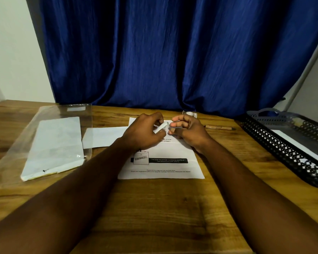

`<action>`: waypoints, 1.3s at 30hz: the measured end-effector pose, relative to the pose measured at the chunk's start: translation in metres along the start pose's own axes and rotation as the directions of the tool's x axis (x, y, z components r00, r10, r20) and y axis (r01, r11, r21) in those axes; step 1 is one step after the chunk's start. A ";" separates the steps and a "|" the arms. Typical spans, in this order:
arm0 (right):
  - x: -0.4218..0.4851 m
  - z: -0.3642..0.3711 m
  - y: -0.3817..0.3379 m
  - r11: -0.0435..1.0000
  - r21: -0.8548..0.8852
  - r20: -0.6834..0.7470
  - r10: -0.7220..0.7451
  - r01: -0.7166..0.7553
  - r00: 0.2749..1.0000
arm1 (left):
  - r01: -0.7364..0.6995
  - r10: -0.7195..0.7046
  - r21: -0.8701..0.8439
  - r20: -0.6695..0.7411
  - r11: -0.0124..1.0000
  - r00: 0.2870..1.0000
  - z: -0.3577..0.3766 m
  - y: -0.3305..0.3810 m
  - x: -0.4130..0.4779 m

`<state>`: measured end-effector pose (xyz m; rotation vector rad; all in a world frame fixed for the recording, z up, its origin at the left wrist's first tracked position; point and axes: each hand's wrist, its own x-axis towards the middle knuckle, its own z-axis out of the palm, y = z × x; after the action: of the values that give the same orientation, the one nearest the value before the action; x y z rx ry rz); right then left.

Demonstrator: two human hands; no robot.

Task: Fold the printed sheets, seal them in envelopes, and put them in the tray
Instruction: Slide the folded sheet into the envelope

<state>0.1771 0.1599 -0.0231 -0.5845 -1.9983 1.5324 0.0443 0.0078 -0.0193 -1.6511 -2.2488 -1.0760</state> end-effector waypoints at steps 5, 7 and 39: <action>-0.002 0.007 0.002 0.969 -0.142 0.020 -0.200 0.201 0.980 | -0.048 0.045 -0.114 -0.027 0.992 0.999 0.003 0.000 -0.001; -0.002 0.010 0.001 0.944 -0.209 0.064 -0.246 0.254 0.967 | -0.047 0.038 -0.159 -0.062 0.986 0.997 0.004 -0.002 -0.001; 0.014 -0.002 0.005 0.638 -0.690 0.003 -0.471 0.343 0.882 | 0.018 -0.009 0.065 -0.133 0.998 0.991 0.006 0.004 0.002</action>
<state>0.1679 0.1710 -0.0253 -0.4573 -2.3151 0.4221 0.0486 0.0131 -0.0210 -1.4946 -2.1895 -1.0682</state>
